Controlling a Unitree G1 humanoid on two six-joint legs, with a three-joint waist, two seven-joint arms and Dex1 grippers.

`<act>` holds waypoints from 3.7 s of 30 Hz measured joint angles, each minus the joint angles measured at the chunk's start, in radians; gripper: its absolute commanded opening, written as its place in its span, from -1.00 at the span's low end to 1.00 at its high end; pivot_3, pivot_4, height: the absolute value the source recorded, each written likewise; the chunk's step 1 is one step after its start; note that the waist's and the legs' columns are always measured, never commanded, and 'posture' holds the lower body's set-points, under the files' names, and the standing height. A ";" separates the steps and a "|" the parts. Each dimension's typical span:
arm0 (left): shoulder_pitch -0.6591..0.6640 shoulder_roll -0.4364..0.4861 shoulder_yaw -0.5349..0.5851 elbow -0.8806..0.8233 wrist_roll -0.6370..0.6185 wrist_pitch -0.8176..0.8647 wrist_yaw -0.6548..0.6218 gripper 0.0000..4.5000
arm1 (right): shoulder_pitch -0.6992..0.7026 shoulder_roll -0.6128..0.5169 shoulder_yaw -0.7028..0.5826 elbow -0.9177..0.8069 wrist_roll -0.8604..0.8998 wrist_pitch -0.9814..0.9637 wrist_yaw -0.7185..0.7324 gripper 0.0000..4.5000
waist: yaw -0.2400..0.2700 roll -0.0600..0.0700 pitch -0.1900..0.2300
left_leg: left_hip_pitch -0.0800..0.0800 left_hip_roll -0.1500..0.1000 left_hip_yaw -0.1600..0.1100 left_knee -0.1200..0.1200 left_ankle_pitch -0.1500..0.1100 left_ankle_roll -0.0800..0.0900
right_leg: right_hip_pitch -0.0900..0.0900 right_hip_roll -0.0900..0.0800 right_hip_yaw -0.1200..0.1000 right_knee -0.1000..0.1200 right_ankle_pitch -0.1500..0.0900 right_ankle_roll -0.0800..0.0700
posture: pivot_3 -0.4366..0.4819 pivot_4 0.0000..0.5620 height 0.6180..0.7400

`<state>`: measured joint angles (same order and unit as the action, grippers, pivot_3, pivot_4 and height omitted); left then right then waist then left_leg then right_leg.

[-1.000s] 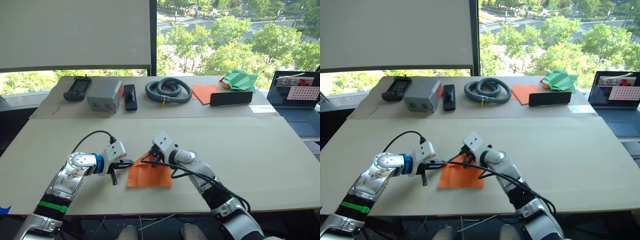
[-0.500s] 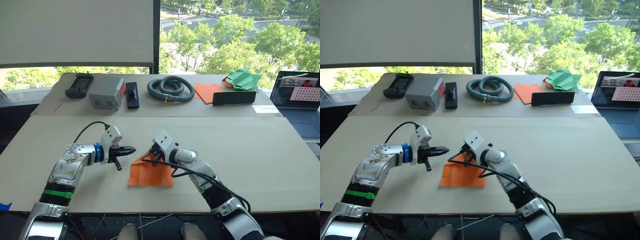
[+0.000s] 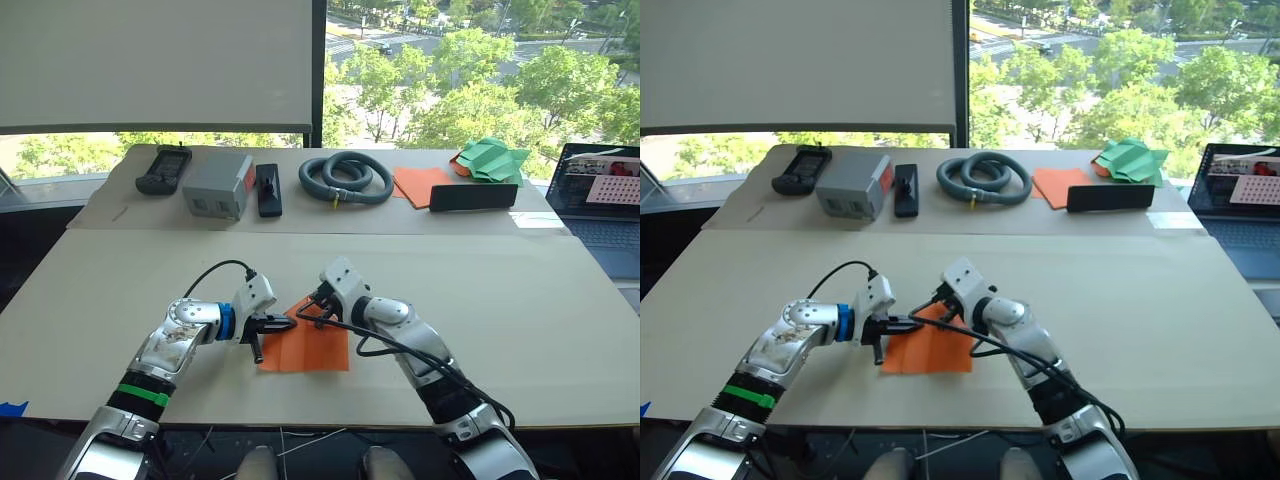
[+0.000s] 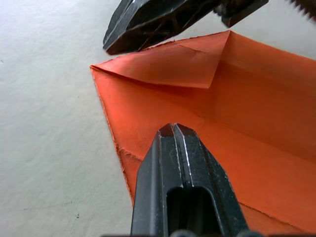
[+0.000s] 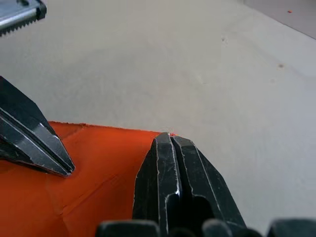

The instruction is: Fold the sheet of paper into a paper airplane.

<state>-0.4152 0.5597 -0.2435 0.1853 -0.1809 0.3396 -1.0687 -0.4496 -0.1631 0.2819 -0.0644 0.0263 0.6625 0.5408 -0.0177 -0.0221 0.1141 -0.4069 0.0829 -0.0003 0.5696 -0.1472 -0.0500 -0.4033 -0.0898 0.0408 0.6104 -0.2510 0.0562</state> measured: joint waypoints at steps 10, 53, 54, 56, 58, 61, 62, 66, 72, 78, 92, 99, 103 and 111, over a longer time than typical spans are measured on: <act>0.002 -0.006 -0.014 0.017 0.021 -0.038 -0.003 -1.00 | 0.264 -0.332 -0.051 -0.285 0.076 0.081 0.159 -1.00 | 0.005 0.001 0.000 | 0.001 -0.001 0.000 0.001 0.000 0.000 | 0.001 -0.002 0.000 -0.003 0.000 0.000 | -0.05 -0.47 0.57; -0.034 0.065 0.011 0.002 0.040 0.009 -0.001 -1.00 | 0.120 -0.060 0.048 -0.140 0.184 0.003 0.088 -1.00 | 0.004 0.000 0.003 | -0.001 0.000 0.000 0.001 0.000 0.000 | -0.001 -0.001 -0.001 -0.002 0.000 0.000 | -0.05 -0.47 0.57; -0.034 0.066 0.011 -0.004 0.042 0.015 0.000 -1.00 | 0.119 -0.060 0.049 -0.139 0.184 0.001 0.088 -1.00 | 0.004 0.000 0.004 | -0.001 -0.001 0.000 0.001 0.000 0.000 | -0.001 -0.001 -0.001 -0.002 0.000 0.000 | -0.05 -0.47 0.57; -0.034 0.068 0.011 -0.017 0.044 0.024 0.001 -1.00 | 0.113 -0.062 0.052 -0.133 0.184 -0.005 0.089 -1.00 | 0.004 0.000 0.006 | -0.001 0.000 0.000 0.001 0.000 0.000 | -0.001 -0.001 -0.001 -0.002 0.000 0.000 | -0.05 -0.47 0.57; -0.034 0.069 0.012 -0.024 0.044 0.036 0.005 -1.00 | 0.110 -0.063 0.052 -0.127 0.183 -0.010 0.089 -1.00 | 0.005 -0.001 0.006 | -0.001 0.000 0.000 0.001 0.000 0.000 | -0.001 -0.001 -0.001 -0.002 0.000 0.000 | -0.05 -0.47 0.57; -0.034 0.067 0.012 -0.061 0.041 0.047 0.007 -1.00 | 0.109 -0.063 0.054 -0.120 0.183 -0.015 0.089 -1.00 | 0.006 -0.001 0.008 | -0.002 -0.001 0.000 0.001 0.000 0.000 | -0.001 -0.001 -0.001 -0.002 0.000 0.000 | -0.05 -0.47 0.57; -0.035 0.062 0.012 -0.075 0.040 0.054 0.007 -1.00 | 0.109 -0.063 0.055 -0.120 0.183 -0.015 0.089 -1.00 | 0.006 -0.001 0.008 | -0.002 -0.001 0.000 0.001 0.000 0.000 | -0.001 -0.001 -0.001 -0.002 0.000 0.000 | -0.05 -0.47 0.57; -0.035 0.035 -0.014 -0.093 0.046 0.056 0.006 -1.00 | 0.108 -0.061 0.058 -0.115 0.182 -0.017 0.089 -1.00 | 0.006 -0.001 0.008 | -0.002 -0.001 0.000 0.001 0.000 0.000 | -0.001 -0.001 -0.001 -0.002 0.000 0.000 | -0.05 -0.47 0.57; -0.036 0.016 -0.034 -0.050 0.062 0.031 0.007 -1.00 | 0.098 -0.056 0.059 -0.098 0.178 -0.018 0.087 -1.00 | 0.005 -0.001 0.008 | -0.001 -0.001 0.000 0.001 0.000 0.000 | 0.000 0.000 0.000 -0.002 0.000 0.000 | -0.05 -0.47 0.57; -0.038 0.005 -0.030 -0.022 0.059 0.006 0.006 -1.00 | 0.064 -0.022 0.072 -0.092 0.171 -0.022 0.086 -1.00 | 0.006 -0.001 0.008 | -0.001 -0.001 0.000 0.001 0.000 0.000 | 0.000 0.000 0.000 -0.001 0.000 0.000 | -0.05 -0.47 0.57; 0.060 0.133 0.097 -0.097 0.032 0.080 0.028 -1.00 | 0.013 0.026 0.141 0.086 0.092 -0.080 0.081 -1.00 | 0.000 0.000 0.008 | 0.000 0.000 0.000 0.001 0.000 0.000 | -0.001 0.000 0.000 0.000 0.000 0.000 | -0.05 -0.47 0.57; 0.056 0.139 0.150 -0.181 -0.022 0.142 0.040 -1.00 | 0.001 0.032 0.145 0.108 0.070 -0.095 0.091 -1.00 | 0.006 0.000 0.008 | -0.001 0.000 0.000 0.001 0.000 0.000 | -0.001 -0.001 -0.001 -0.001 0.000 0.000 | -0.05 -0.47 0.57; 0.054 0.097 0.140 -0.200 -0.055 0.167 0.037 -1.00 | 0.001 0.033 0.147 0.110 0.065 -0.097 0.093 -1.00 | 0.004 0.000 0.008 | -0.001 0.000 0.000 0.001 0.000 0.000 | -0.001 0.000 -0.001 0.000 0.000 0.000 | -0.05 -0.47 0.57; 0.083 0.063 0.067 -0.096 -0.019 0.062 0.038 -1.00 | 0.001 0.022 0.129 0.092 0.074 -0.100 0.107 -1.00 | 0.005 0.000 0.008 | 0.001 0.000 0.000 0.001 0.000 0.000 | 0.000 0.000 -0.001 0.000 0.000 0.000 | -0.05 -0.47 0.57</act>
<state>-0.3319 0.6226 -0.1763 0.0897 -0.1998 0.4014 -1.0309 -0.4486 -0.1406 0.4106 0.0277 0.0999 0.5621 0.6477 -0.0127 -0.0217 0.1217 -0.4062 0.0831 -0.0002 0.5705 -0.1472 -0.0501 -0.4030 -0.0898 0.0402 0.6106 -0.2508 0.0560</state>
